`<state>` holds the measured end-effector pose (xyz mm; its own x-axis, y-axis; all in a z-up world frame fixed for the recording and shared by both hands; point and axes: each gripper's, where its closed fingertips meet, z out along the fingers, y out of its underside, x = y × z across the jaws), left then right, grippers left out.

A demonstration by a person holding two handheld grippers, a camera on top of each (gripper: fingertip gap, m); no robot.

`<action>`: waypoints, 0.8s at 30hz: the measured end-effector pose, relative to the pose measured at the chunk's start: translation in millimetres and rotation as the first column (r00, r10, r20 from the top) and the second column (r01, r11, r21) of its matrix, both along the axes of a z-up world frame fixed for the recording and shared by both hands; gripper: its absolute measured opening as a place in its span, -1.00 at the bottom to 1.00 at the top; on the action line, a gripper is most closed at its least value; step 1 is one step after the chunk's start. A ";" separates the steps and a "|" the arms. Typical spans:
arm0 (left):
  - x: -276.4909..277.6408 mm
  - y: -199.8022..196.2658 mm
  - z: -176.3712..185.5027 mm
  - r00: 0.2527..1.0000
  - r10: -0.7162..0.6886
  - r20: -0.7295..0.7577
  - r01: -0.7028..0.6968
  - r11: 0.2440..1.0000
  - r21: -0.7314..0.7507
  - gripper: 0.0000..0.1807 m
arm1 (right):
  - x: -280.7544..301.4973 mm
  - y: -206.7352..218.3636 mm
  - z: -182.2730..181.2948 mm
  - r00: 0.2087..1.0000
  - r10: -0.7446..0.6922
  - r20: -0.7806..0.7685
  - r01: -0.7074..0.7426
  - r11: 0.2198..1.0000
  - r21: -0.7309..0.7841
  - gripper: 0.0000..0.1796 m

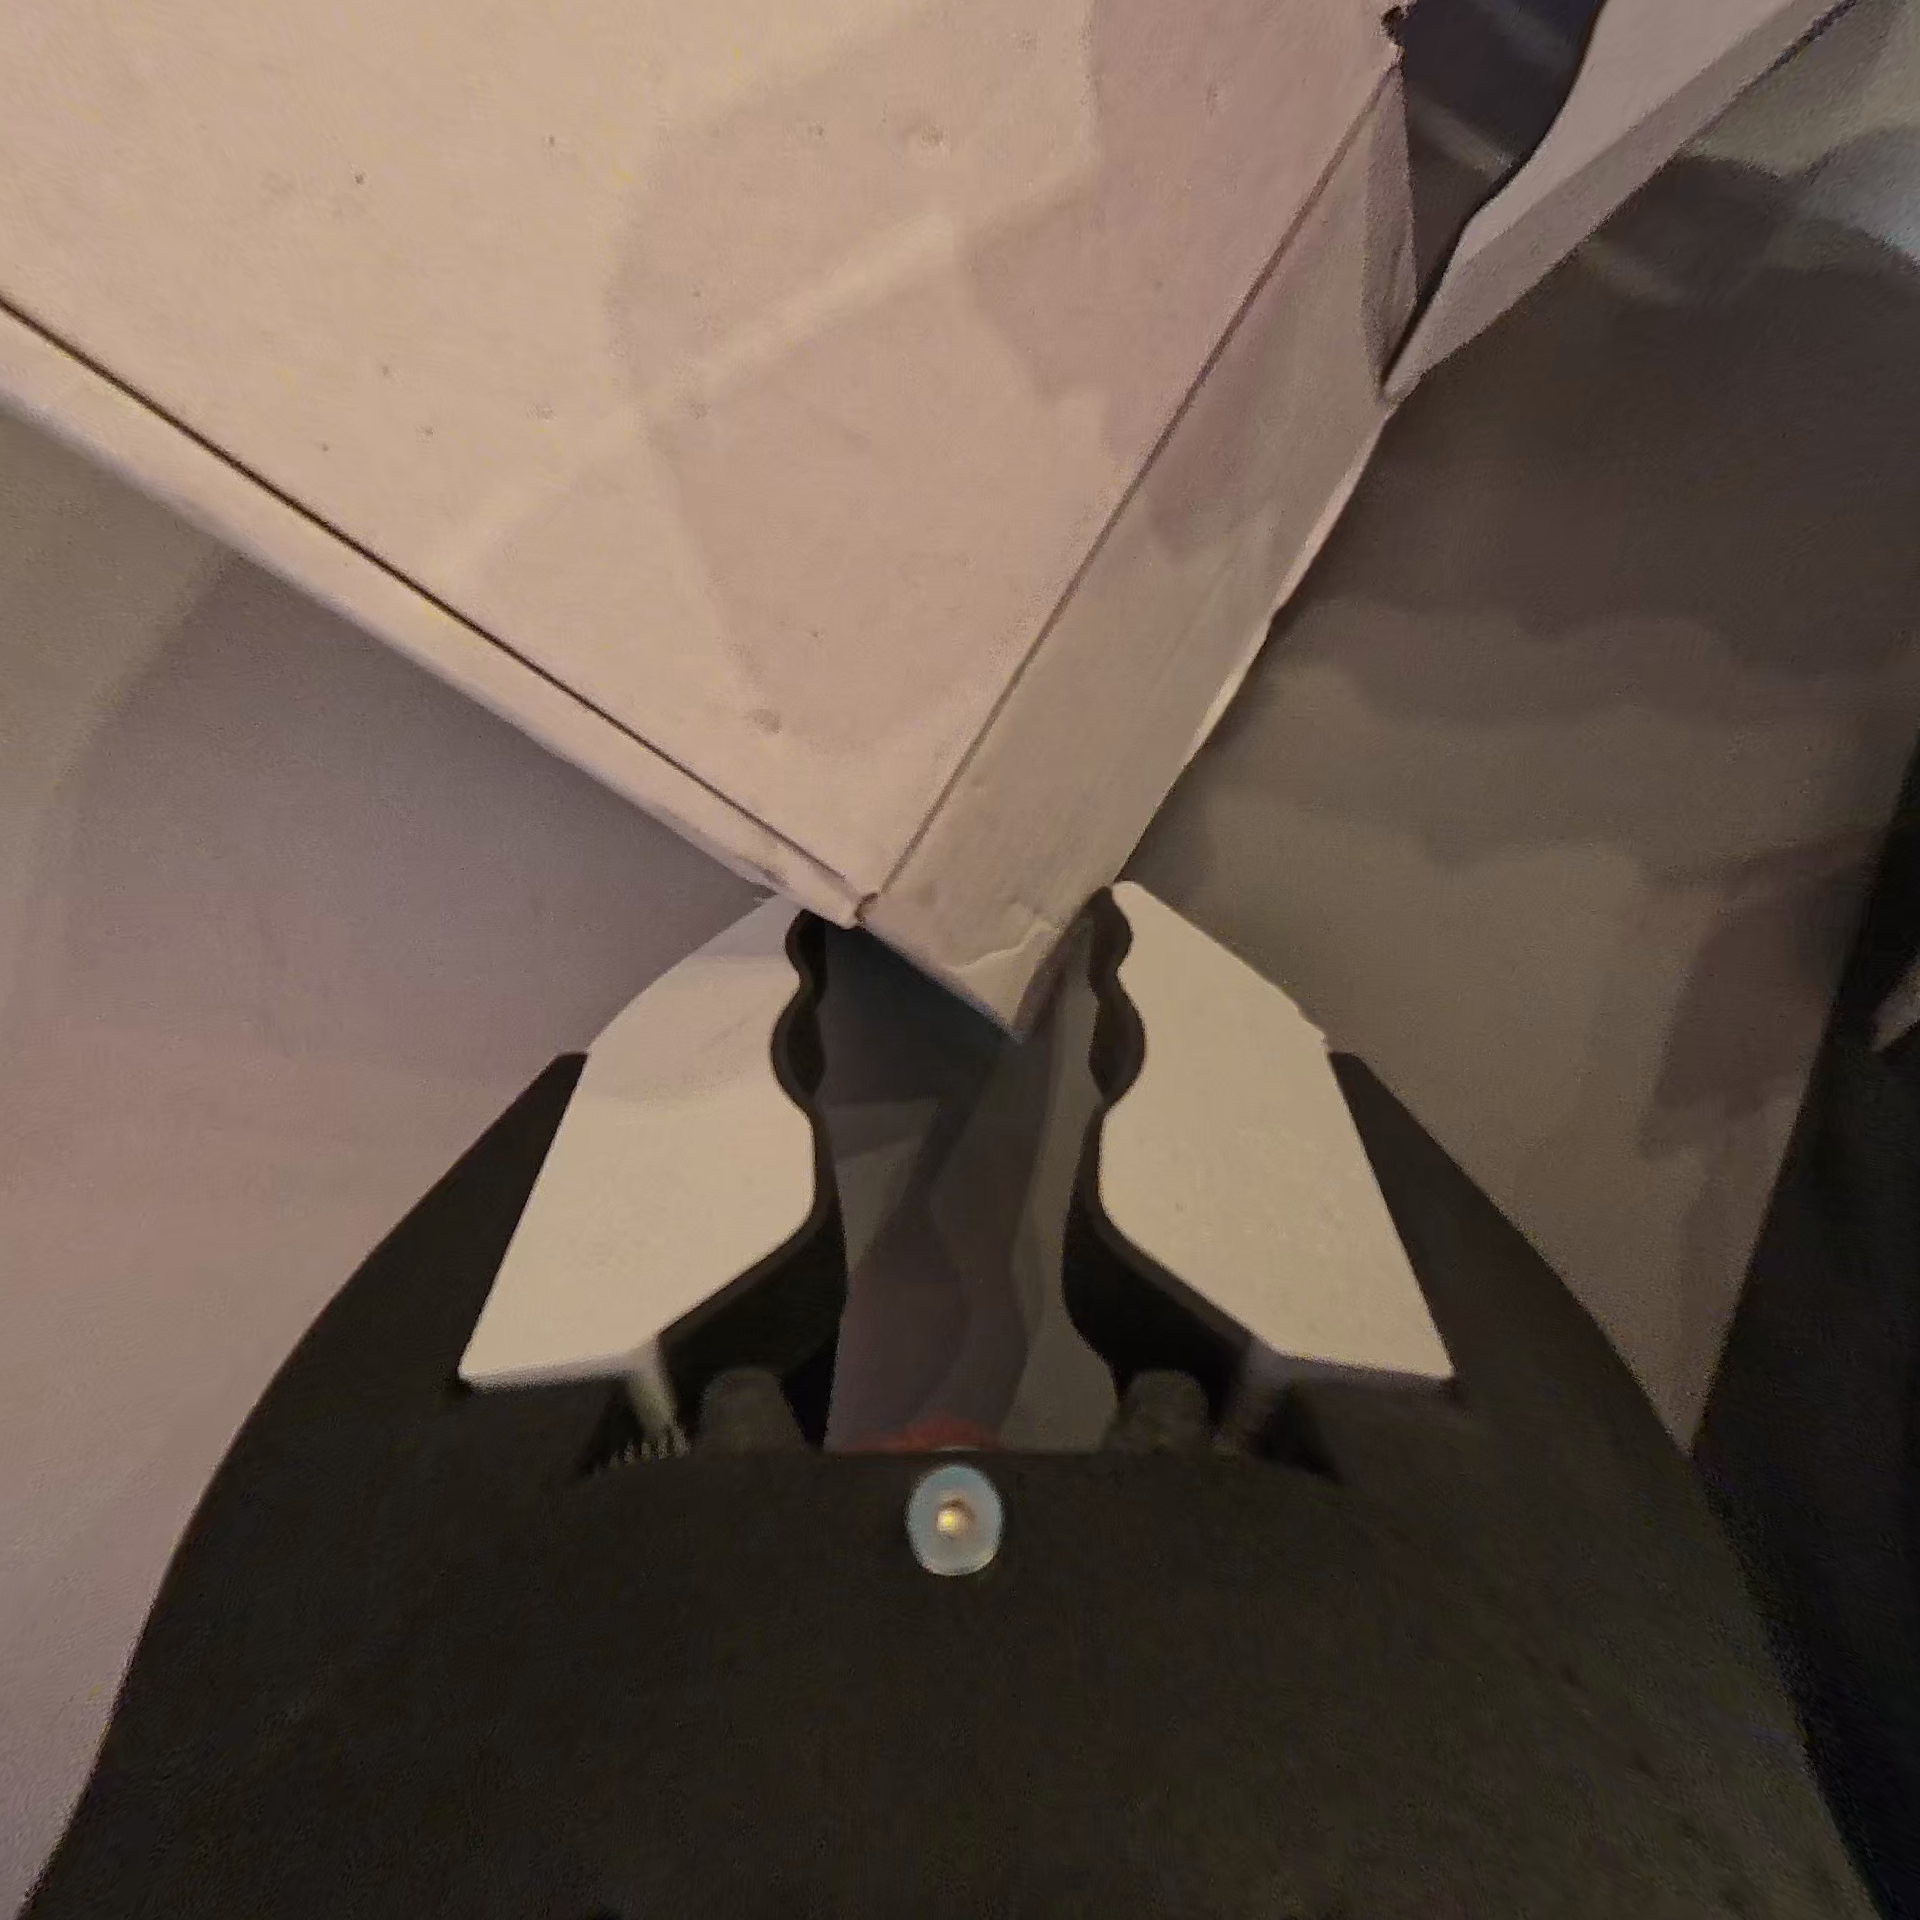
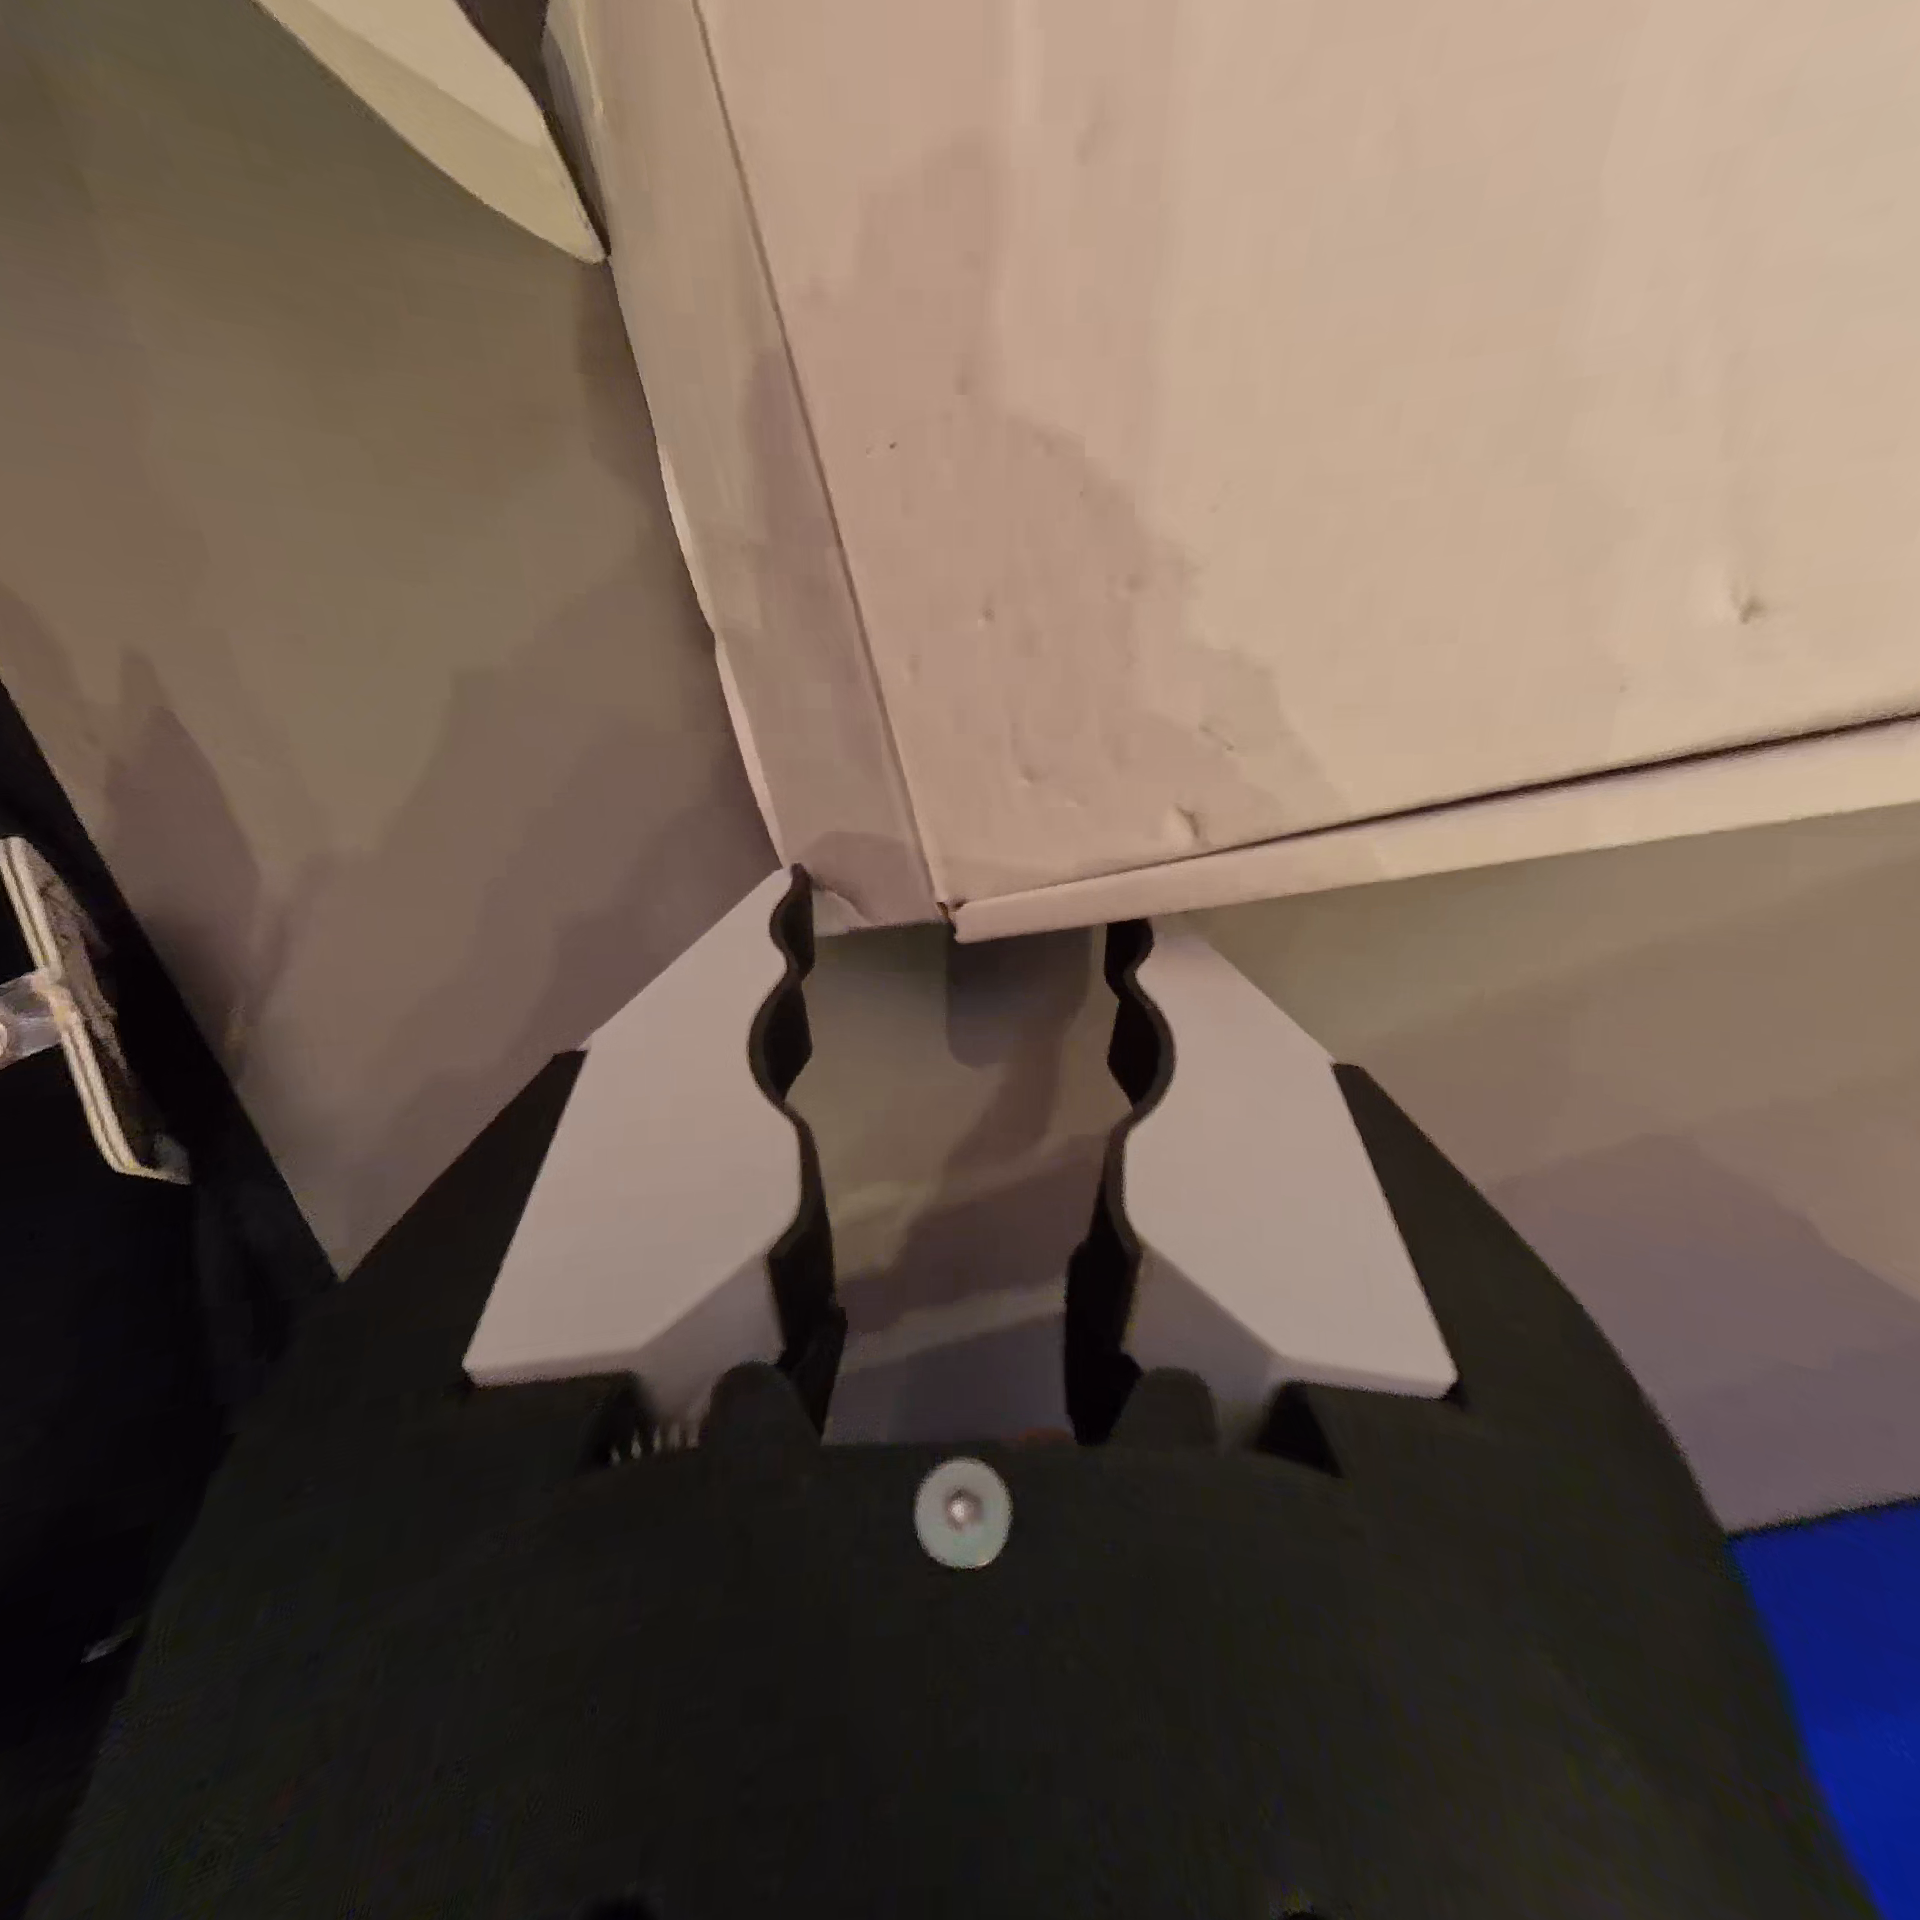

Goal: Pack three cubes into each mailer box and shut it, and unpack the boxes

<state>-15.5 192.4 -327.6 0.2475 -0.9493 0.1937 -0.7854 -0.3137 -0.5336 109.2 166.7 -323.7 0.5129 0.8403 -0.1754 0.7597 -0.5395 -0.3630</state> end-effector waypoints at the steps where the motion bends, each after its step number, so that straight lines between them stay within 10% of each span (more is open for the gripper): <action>1: -0.2 1.2 -1.5 1.000 -0.011 -0.012 0.011 1.000 0.010 -0.51 | 1.4 1.6 -0.5 1.000 0.006 0.011 -0.006 1.000 0.003 -0.44; 7: 0.8 9.0 -3.5 0.998 -0.037 -0.060 0.039 0.999 0.038 -0.56 | 2.0 4.9 -0.9 0.999 0.008 0.050 -0.007 1.000 -0.015 -0.49; 14: -11.4 -57.6 14.9 0.993 -0.111 -0.033 0.099 0.960 -0.263 -0.54 | -3.3 -47.5 14.0 0.998 0.055 -0.041 -0.063 0.967 -0.249 -0.49; 24: -19.3 -51.0 11.8 1.000 -0.019 -0.004 0.018 0.986 -0.168 -0.16 | -11.4 -33.4 12.5 0.995 0.056 -0.087 -0.060 0.997 -0.043 -0.10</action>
